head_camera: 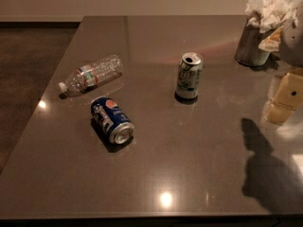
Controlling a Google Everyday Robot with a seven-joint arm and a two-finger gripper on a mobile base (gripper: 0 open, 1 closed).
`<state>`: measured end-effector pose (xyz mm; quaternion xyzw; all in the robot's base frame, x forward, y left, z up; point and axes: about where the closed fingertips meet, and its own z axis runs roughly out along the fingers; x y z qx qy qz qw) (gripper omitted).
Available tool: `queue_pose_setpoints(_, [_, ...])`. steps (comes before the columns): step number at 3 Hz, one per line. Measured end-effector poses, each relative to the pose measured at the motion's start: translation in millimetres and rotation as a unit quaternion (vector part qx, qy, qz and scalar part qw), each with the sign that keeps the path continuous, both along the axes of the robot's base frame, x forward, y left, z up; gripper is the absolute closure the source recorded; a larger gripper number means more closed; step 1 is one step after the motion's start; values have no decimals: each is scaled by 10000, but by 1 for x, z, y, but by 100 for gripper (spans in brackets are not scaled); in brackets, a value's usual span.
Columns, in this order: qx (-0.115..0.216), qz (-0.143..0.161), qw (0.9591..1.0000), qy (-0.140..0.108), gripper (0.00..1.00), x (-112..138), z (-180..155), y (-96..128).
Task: Place pepsi can upright
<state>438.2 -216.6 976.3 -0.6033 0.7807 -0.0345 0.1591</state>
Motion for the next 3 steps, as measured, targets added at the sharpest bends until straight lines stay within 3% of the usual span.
queue_pose_setpoints(1, [0, 0, 10000, -1, 0, 0, 0, 0])
queue_pose_setpoints(2, [101, -163, 9998, 46, 0, 4, 2, 18])
queue_pose_setpoints(3, [223, -388, 9989, 154, 0, 12, -4, 61])
